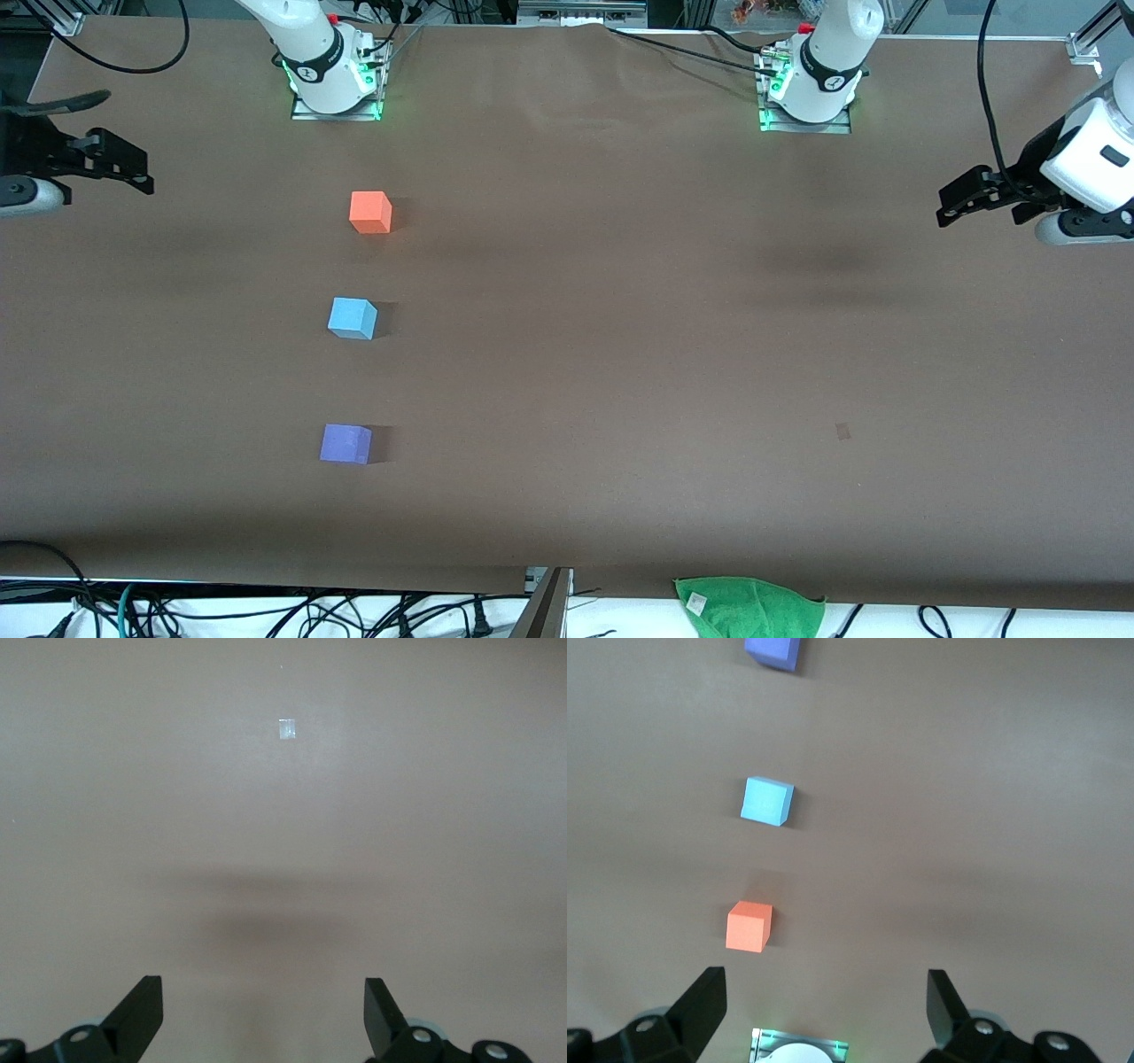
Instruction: Place blue block between orange and purple blocks
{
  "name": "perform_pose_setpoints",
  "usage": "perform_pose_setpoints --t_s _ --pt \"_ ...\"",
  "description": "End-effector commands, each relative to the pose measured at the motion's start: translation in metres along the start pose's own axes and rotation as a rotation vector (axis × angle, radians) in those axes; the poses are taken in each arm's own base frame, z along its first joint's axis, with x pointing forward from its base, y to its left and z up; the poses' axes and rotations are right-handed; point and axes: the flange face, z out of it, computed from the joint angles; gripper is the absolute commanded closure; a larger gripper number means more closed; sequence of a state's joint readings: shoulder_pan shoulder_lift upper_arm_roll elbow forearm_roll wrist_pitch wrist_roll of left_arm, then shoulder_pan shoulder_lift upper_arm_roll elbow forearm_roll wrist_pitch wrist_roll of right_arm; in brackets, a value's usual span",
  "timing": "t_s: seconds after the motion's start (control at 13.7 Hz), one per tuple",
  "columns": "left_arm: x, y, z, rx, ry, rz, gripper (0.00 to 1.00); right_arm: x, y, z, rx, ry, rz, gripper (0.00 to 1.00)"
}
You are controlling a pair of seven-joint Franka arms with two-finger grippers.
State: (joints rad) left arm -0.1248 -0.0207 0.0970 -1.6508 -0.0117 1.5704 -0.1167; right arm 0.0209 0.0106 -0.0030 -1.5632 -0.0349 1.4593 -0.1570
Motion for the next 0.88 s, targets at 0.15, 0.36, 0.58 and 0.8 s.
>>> perform_pose_setpoints --t_s 0.15,0.36,0.58,0.8 --pt "0.001 -0.008 -0.009 -0.02 0.003 -0.018 0.0 -0.004 -0.029 0.001 -0.012 -0.023 0.078 0.0" --pt "0.001 -0.014 -0.009 -0.02 -0.005 -0.028 0.0 0.001 -0.027 -0.004 -0.015 -0.017 0.081 0.0" --pt "0.001 -0.015 -0.007 -0.019 -0.014 -0.031 0.0 0.004 -0.025 -0.003 -0.012 -0.018 0.083 0.0" --pt "0.0 -0.015 -0.008 -0.019 -0.017 -0.03 0.0 0.004 -0.024 -0.002 -0.016 -0.022 0.085 0.0"
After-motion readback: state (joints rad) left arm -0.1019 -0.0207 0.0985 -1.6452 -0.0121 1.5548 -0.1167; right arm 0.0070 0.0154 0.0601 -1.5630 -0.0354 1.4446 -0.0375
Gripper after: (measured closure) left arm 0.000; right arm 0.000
